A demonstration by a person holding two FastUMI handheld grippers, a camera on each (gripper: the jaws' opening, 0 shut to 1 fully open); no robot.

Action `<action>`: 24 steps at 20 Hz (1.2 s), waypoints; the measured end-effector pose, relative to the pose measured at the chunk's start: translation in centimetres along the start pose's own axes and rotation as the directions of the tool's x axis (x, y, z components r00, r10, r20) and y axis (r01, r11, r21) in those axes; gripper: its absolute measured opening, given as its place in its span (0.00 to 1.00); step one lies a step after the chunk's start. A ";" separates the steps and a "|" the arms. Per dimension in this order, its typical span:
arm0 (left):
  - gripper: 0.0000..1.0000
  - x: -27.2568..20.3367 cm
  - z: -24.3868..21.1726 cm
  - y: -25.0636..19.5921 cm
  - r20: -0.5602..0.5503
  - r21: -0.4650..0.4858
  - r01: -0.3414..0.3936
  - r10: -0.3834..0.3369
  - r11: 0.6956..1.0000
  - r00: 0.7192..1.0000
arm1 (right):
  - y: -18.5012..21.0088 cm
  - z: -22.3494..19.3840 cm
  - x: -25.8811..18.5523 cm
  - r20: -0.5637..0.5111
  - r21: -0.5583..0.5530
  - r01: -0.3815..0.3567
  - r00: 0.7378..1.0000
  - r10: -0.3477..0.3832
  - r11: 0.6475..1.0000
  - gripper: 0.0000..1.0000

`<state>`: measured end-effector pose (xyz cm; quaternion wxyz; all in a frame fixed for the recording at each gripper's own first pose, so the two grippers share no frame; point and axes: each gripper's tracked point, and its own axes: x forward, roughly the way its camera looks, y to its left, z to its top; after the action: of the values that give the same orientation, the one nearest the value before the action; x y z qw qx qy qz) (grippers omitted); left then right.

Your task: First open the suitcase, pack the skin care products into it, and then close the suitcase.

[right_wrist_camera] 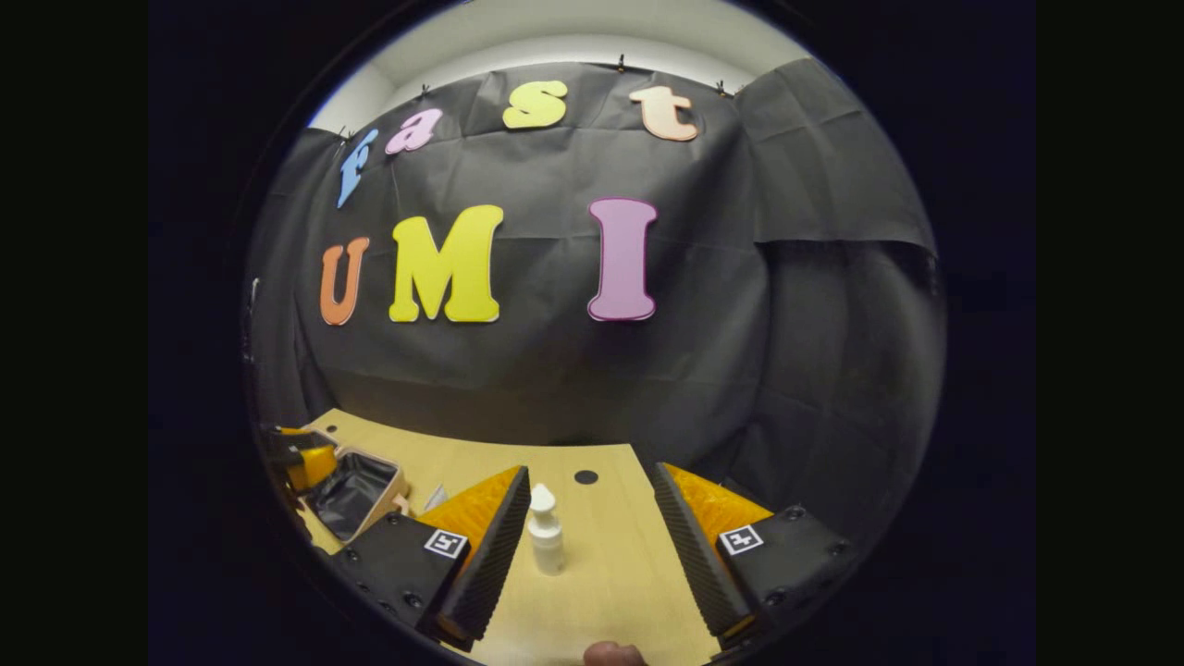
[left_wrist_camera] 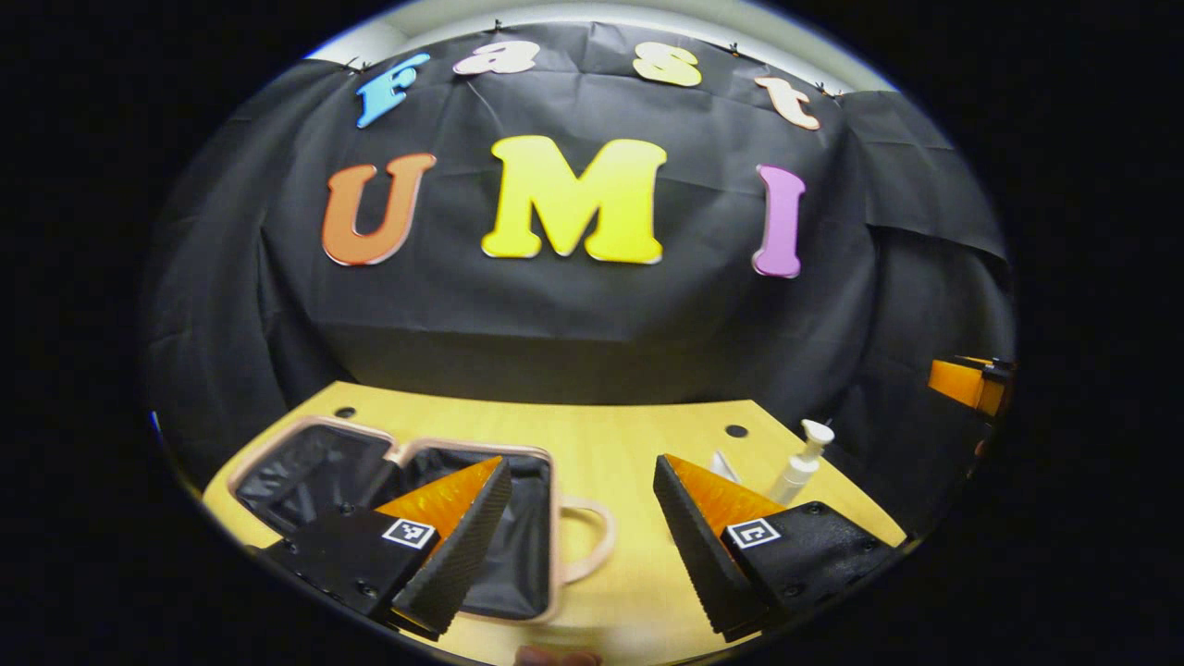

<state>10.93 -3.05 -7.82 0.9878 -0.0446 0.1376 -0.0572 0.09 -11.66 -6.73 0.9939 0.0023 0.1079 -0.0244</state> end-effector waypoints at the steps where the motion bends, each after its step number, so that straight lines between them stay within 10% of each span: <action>1: 0.98 0.4 -1.1 -1.9 -0.018 0.000 0.035 -0.035 0.999 0.999 | -0.5 -0.5 -0.1 -0.012 -0.004 0.000 1.000 0.000 1.000 0.80; 17: 0.98 13.2 -14.6 -10.0 -0.254 0.045 0.137 -0.121 0.990 0.959 | -5.9 -6.2 1.9 -0.151 -0.030 0.035 0.988 -0.039 0.999 0.80; 24: 0.71 14.7 -16.9 -9.5 -0.328 0.033 0.123 -0.106 0.992 0.939 | -5.4 -6.1 2.2 -0.153 -0.014 0.052 0.987 -0.054 0.999 0.80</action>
<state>19.29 -15.55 -26.95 0.9474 -0.0163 0.2944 -0.1246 0.65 -17.14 -13.16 0.9816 -0.0038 0.1843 -0.0499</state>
